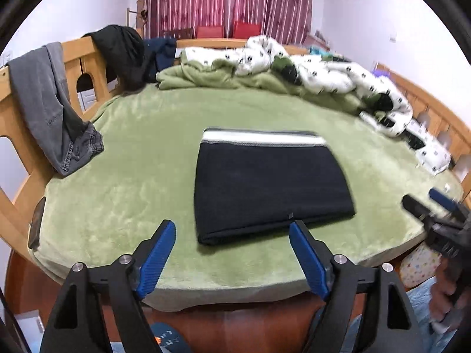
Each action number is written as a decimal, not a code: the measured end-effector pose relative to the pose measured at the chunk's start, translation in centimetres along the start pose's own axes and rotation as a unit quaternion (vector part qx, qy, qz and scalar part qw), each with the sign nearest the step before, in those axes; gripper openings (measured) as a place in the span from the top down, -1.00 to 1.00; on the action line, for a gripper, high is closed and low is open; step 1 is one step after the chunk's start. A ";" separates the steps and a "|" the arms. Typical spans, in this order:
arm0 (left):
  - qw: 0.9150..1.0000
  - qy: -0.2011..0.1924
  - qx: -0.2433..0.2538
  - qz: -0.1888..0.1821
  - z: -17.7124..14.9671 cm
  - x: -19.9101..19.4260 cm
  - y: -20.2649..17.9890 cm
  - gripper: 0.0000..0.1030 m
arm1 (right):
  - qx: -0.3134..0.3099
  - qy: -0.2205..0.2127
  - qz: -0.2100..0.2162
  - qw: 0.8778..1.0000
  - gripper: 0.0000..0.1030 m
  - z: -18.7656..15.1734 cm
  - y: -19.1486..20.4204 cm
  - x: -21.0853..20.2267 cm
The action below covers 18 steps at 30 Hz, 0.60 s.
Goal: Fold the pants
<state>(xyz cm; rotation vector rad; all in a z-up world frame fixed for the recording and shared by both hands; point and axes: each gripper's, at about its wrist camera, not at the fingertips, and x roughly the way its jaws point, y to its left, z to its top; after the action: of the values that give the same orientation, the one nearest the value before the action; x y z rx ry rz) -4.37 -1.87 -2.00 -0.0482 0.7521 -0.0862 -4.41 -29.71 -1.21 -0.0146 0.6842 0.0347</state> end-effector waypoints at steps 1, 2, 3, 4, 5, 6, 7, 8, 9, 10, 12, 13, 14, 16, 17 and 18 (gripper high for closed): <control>1.000 -0.003 0.001 -0.003 0.0 -0.6 -0.2 -0.58 | 0.001 -0.001 -0.001 1.000 -0.93 0.1 0.0 -0.4; 1.000 -0.005 0.003 -0.001 0.0 -1.1 -0.5 -0.58 | 0.002 0.001 -0.001 1.000 -0.96 0.1 0.1 -0.7; 1.000 -0.011 0.006 0.002 0.0 -1.6 -0.8 -0.58 | 0.006 0.005 -0.002 1.000 -0.96 0.0 0.1 -1.2; 1.000 -0.014 0.007 0.005 -0.2 -1.9 -1.1 -0.59 | 0.008 0.007 -0.006 1.000 -0.96 0.0 0.2 -1.4; 1.000 -0.017 0.011 0.006 -0.2 -2.0 -1.4 -0.59 | 0.009 0.008 -0.012 1.000 -0.96 -0.1 0.3 -1.8; 1.000 -0.017 0.013 0.005 -0.5 -2.3 -1.4 -0.59 | 0.009 0.006 -0.013 1.000 -0.96 -0.3 0.3 -2.1; 1.000 -0.017 0.013 0.006 -0.7 -2.4 -1.7 -0.59 | 0.009 0.005 -0.012 1.000 -0.96 -0.4 0.3 -2.4; 1.000 -0.018 0.011 0.008 -0.8 -2.5 -1.7 -0.59 | 0.009 0.005 -0.011 1.000 -0.96 -0.5 0.3 -2.5; 1.000 -0.018 0.010 0.009 -0.9 -2.6 -1.7 -0.59 | 0.010 0.003 -0.010 1.000 -0.96 -0.6 0.3 -2.8; 1.000 -0.018 0.010 0.009 -1.1 -2.7 -1.8 -0.59 | 0.011 0.003 -0.010 1.000 -0.96 -0.7 0.3 -2.9; 1.000 -0.019 0.007 0.007 -1.2 -2.7 -1.7 -0.59 | 0.007 0.005 -0.014 1.000 -0.96 -0.9 0.5 -3.0; 1.000 -0.020 0.006 0.008 -1.3 -2.8 -1.8 -0.59 | 0.003 0.004 -0.017 1.000 -0.96 -0.8 0.7 -3.0; 1.000 -0.023 0.006 0.010 -1.4 -2.9 -1.9 -0.59 | 0.001 0.003 -0.019 1.000 -0.96 -0.8 0.8 -3.1; 1.000 -0.025 0.007 0.014 -1.5 -3.0 -2.0 -0.59 | -0.003 0.001 -0.017 1.000 -0.96 -0.7 1.1 -3.3; 1.000 -0.026 0.007 0.016 -1.5 -3.1 -2.0 -0.59 | -0.003 -0.001 -0.014 1.000 -0.96 -0.7 1.2 -3.4; 1.000 -0.025 0.007 0.017 -1.6 -3.1 -2.1 -0.59 | -0.003 0.000 -0.013 1.000 -0.96 -0.7 1.2 -3.3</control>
<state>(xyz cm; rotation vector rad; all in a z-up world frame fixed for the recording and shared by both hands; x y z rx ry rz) -7.85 -3.63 -0.85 -0.0234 0.7010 -0.0583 -7.43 -28.61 0.37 -0.0293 0.6830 0.0112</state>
